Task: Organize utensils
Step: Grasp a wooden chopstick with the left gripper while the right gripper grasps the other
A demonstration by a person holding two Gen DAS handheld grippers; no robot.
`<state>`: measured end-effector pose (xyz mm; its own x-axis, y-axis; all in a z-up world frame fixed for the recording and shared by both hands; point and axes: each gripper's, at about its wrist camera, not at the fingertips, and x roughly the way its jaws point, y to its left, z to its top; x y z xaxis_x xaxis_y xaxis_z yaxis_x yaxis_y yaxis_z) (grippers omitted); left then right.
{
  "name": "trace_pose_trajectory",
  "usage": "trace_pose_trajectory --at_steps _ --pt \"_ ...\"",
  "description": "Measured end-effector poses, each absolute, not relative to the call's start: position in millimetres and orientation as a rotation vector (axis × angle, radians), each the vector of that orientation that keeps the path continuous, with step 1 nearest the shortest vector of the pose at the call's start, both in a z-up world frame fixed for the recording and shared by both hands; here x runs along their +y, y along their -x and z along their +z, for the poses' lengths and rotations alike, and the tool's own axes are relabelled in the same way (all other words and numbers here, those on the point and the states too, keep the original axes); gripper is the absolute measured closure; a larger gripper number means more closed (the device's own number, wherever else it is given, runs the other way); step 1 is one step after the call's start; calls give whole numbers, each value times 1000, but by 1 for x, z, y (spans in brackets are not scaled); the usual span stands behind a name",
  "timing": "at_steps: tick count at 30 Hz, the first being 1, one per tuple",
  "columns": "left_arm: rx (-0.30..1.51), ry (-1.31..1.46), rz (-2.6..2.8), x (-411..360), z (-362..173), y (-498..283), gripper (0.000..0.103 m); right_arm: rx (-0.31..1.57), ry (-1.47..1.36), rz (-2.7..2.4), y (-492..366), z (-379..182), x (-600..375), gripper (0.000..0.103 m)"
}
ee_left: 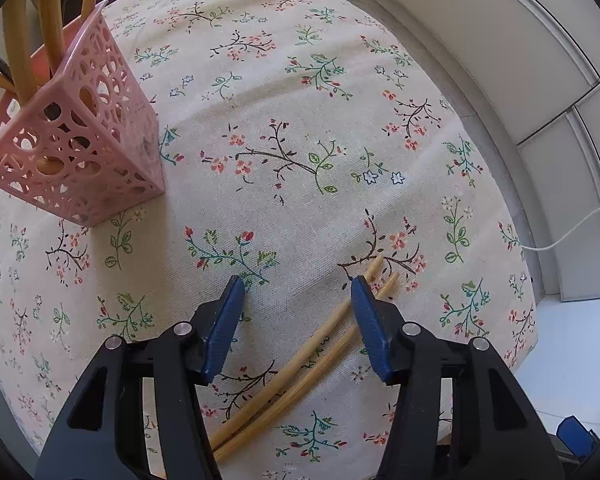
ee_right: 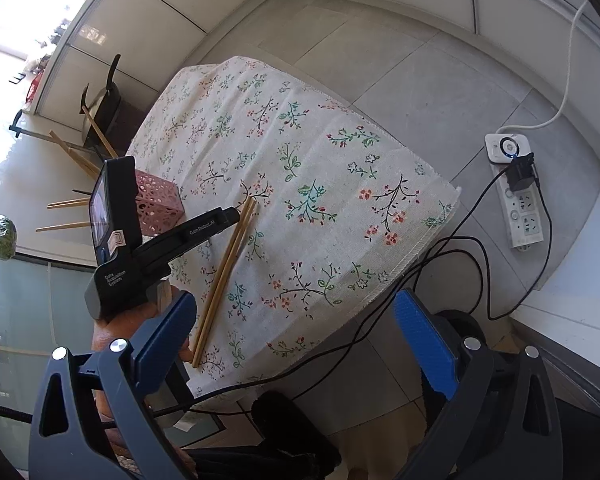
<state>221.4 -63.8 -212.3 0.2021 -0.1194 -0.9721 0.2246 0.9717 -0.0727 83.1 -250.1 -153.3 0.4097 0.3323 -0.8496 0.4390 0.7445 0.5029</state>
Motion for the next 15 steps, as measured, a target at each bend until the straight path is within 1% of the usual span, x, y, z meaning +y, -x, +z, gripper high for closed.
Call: trace_pose_trajectory --at_steps 6,13,14,15 --pt "1362 -96 -254 -58 -213 -219 51 1186 -793 -93 -84 -157 -253 7" --pt "1357 -184 -254 -65 -216 -210 51 1198 -798 -99 -84 -161 -254 7" --pt "1342 -226 -249 -69 -216 -207 55 1198 -798 -99 -84 -161 -254 7" --pt "1319 -278 -240 -73 -217 -205 62 1198 -796 -100 -85 -162 -254 7"
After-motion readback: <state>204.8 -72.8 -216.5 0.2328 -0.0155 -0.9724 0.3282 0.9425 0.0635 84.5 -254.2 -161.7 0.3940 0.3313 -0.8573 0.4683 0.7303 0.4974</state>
